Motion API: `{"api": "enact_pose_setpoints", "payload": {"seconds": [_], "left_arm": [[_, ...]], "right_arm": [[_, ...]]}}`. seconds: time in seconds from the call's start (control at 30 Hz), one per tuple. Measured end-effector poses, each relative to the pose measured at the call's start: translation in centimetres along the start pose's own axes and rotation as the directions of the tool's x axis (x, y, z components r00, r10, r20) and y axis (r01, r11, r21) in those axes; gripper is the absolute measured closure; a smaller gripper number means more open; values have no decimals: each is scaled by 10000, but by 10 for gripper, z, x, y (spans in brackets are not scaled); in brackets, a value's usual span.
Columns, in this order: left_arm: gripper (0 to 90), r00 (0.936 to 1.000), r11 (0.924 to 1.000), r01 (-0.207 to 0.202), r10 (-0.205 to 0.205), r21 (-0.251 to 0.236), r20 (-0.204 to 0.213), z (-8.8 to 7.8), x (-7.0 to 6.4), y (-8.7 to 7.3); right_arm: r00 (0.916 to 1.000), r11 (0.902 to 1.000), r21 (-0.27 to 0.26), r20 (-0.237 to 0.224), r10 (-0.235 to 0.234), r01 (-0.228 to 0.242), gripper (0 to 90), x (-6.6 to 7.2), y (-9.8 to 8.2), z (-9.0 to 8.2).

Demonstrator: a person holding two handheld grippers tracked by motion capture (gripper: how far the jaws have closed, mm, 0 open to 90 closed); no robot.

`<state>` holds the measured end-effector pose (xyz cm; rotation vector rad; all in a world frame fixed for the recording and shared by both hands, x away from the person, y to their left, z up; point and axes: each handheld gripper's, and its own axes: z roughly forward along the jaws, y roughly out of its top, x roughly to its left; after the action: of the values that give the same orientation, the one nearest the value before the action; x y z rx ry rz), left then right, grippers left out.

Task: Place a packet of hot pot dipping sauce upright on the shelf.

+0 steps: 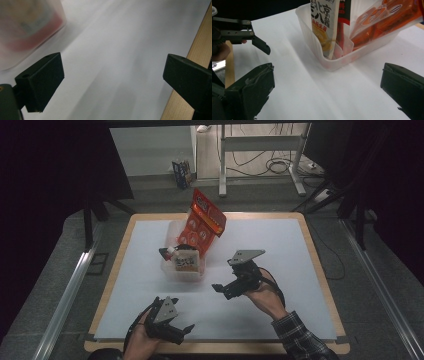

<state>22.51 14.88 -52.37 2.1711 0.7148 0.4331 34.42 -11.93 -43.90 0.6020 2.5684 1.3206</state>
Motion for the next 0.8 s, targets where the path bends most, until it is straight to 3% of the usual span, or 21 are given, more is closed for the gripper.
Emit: {"api": "enact_pose_setpoints", "payload": {"seconds": [0.3,0.6,0.8], "left_arm": [[34,10000,10000,-23,23,-40,-80,-1,0,0],[48,9994,9992,354,-353,-195,67,-5,4,1],[48,9994,9993,331,-329,-156,102,-5,3,1]], "right_arm": [[9994,9999,67,336,108,-110,0,1,-15,-14],[9987,9995,278,489,161,-175,0,4,-27,-22],[9979,9988,412,604,232,-258,0,6,-39,-29]]}}
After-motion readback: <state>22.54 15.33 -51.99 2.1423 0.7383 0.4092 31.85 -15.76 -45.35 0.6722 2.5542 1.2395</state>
